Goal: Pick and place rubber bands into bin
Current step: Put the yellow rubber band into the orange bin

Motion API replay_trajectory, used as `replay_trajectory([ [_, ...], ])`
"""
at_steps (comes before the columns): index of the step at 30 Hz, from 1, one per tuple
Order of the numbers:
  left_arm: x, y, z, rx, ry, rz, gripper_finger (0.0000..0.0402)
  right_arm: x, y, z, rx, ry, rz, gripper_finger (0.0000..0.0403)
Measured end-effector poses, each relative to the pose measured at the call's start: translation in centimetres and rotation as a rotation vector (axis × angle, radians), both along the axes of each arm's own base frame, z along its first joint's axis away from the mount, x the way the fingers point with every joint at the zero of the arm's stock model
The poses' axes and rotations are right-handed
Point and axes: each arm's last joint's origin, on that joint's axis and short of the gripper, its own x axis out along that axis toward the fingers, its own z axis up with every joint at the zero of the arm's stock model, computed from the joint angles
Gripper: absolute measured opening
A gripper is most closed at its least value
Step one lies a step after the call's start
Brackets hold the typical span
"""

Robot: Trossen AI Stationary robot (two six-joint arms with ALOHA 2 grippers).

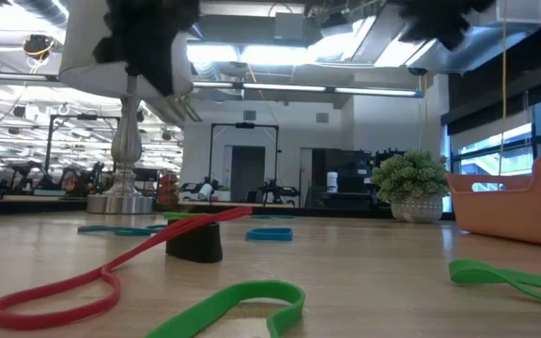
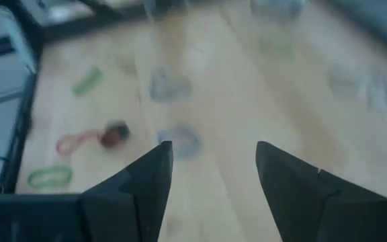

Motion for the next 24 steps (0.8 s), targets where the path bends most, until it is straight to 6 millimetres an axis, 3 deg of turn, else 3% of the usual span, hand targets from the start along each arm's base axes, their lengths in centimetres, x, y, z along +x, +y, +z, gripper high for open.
replay_trajectory([
  [5, 0.8, -0.1, 1.8, 0.053, -0.072, -0.104, 0.0001, 2.7, 0.4, 0.6, -0.188, -0.154, 0.042, 0.0217],
  [10, 1.8, -0.3, 2.9, 0.092, -0.172, -0.196, 0.0002, 5.8, 0.1, -0.1, -0.232, -0.235, 0.009, 0.0217],
  [24, 3.3, -0.8, 4.0, 0.126, -0.312, -0.452, 0.0002, 15.0, 0.7, -0.1, -0.26, -0.109, 0.091, 0.0217],
])
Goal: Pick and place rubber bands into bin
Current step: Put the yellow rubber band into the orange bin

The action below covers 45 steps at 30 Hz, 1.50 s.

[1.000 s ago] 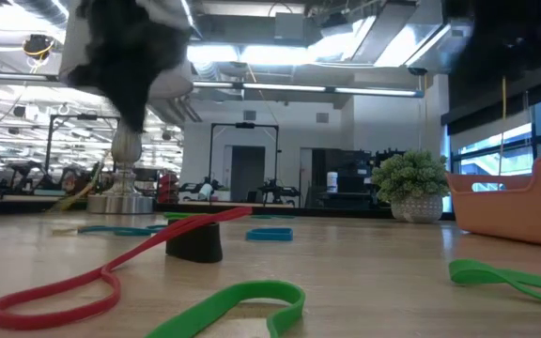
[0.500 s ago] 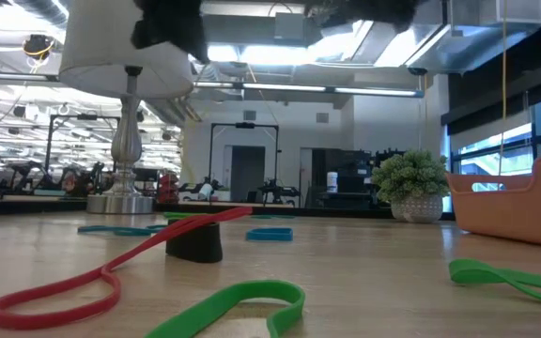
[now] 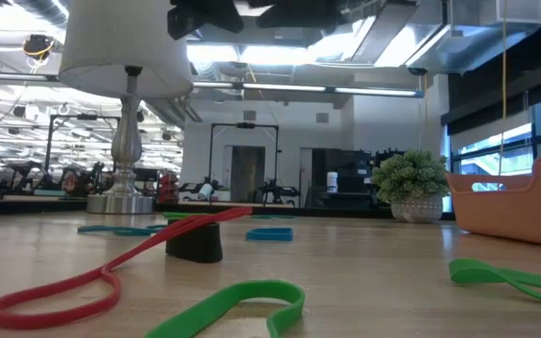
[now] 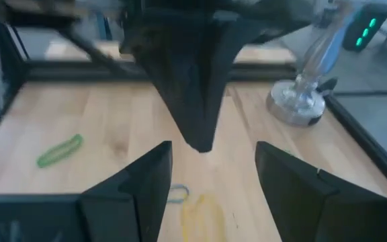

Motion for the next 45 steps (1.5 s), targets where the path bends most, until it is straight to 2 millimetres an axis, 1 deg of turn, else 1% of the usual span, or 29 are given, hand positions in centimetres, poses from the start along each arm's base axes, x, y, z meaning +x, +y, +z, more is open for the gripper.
replay_trajectory([
  [4, -0.1, -0.1, -0.1, 0.013, 0.022, -0.057, 0.0002, 2.0, 0.5, 0.1, -0.021, 0.099, -0.002, 0.0203],
  [9, -1.0, 0.0, 0.2, 0.036, 0.053, -0.114, 0.0002, 3.6, 0.9, 0.0, 0.002, 0.205, -0.03, 0.0162],
  [11, -1.7, 0.2, 0.5, 0.054, 0.076, -0.11, 0.0002, 3.8, 1.0, -0.1, 0.023, 0.235, -0.049, 0.0145],
  [17, -4.3, 0.6, 1.8, 0.129, 0.098, -0.096, 0.0002, 4.1, 1.0, -0.9, 0.079, 0.248, -0.089, 0.0102],
  [19, -5.4, 0.5, 2.2, 0.165, 0.064, -0.107, 0.0002, 4.3, 1.0, -1.1, 0.102, 0.24, -0.103, 0.0092],
  [22, -7.2, 0.5, 2.1, 0.179, 0.003, -0.119, 0.0002, 4.6, 0.9, -1.5, 0.122, 0.243, -0.121, 0.0082],
  [28, -10.8, 1.0, 0.3, 0.126, -0.068, -0.089, 0.0002, 5.2, 0.9, -2.9, 0.126, 0.27, -0.134, 0.0079],
  [34, -13.4, 1.3, -1.6, 0.067, -0.137, -0.064, 0.0002, 5.3, 0.7, -3.2, 0.127, 0.277, -0.14, 0.0078],
  [37, -14.4, 1.4, -2.5, 0.054, -0.176, -0.074, 0.0002, 5.7, 0.0, -3.8, 0.216, 0.274, -0.198, 0.0078],
  [41, -15.5, 1.5, -3.8, 0.044, -0.212, -0.087, 0.0002, 6.5, -1.2, -5.7, 0.357, 0.326, -0.226, 0.0084],
  [45, -16.1, 1.5, -5.2, 0.048, -0.229, -0.106, 0.0002, 7.4, -2.0, -8.0, 0.437, 0.398, -0.215, 0.0105],
])
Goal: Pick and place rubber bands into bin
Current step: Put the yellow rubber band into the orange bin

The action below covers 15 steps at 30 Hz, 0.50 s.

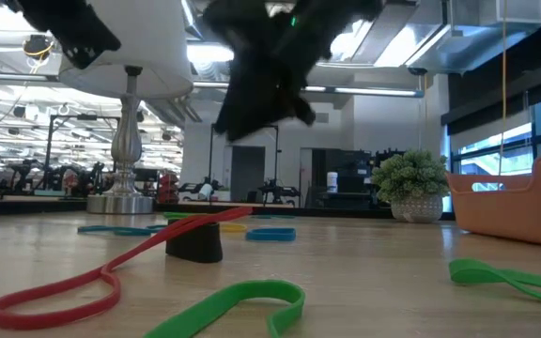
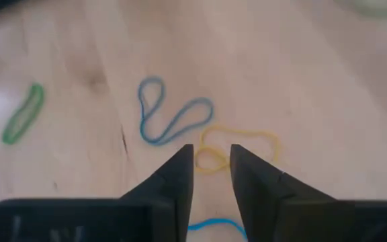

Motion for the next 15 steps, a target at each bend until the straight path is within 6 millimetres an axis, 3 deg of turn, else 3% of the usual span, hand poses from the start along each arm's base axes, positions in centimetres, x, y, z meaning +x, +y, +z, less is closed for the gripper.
replay_trajectory([
  [3, -0.4, 0.1, -1.0, -0.026, -0.002, 0.013, 0.0002, 0.4, -0.2, -1.9, 0.025, 0.056, 0.025, 0.0126],
  [10, -0.5, 0.1, -2.1, -0.087, -0.007, 0.038, 0.0002, 1.2, -0.1, -5.8, -0.102, 0.149, 0.19, 0.0178],
  [15, -0.5, 0.1, -2.0, -0.108, -0.014, 0.027, 0.0002, 1.6, -0.5, -8.7, -0.207, 0.214, 0.205, 0.0189],
])
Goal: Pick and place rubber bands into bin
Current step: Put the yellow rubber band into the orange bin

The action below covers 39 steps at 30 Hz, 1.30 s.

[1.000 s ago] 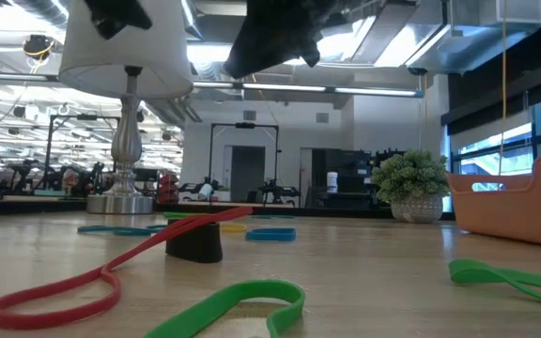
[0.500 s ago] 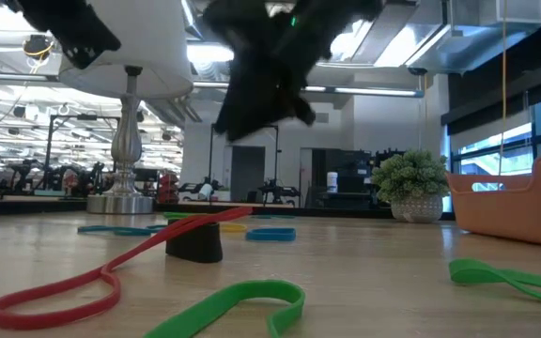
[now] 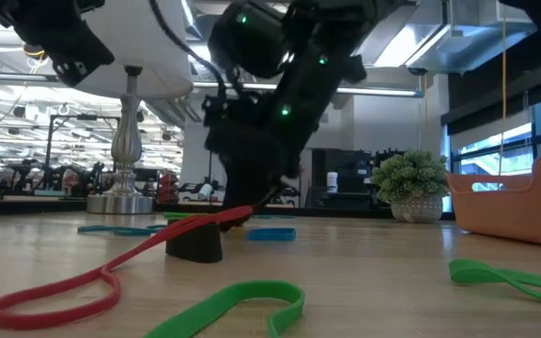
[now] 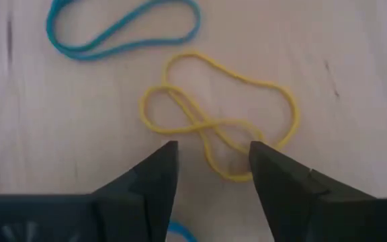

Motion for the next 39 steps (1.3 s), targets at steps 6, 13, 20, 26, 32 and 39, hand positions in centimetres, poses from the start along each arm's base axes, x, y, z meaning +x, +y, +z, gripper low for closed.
replay_trajectory([
  [6, 0.0, 0.0, 0.0, -0.02, 0.002, 0.002, 0.0002, 0.4, -0.1, -1.6, 0.001, 0.002, -0.027, 0.0117],
  [13, 0.0, 0.0, 0.0, -0.028, 0.003, 0.006, 0.0002, 0.3, -0.1, -0.6, 0.063, -0.015, -0.04, 0.0014],
  [20, 0.3, -0.1, -0.3, -0.024, 0.024, 0.02, 0.0002, -1.8, -0.1, 6.4, -0.009, -0.086, -0.101, 0.0005],
  [26, 1.6, -0.7, -1.5, -0.02, 0.131, -0.019, 0.0002, -5.4, 0.4, 12.6, -0.077, -0.099, -0.115, 0.0003],
  [32, 3.5, -1.3, -2.1, -0.042, 0.224, -0.001, 0.0001, -11.6, 0.9, 15.8, -0.134, -0.036, -0.17, 0.0002],
  [39, 6.9, -2.3, -1.5, -0.014, 0.285, 0.081, 0.0001, -20.5, 1.1, 16.4, -0.032, -0.096, -0.287, 0.0002],
])
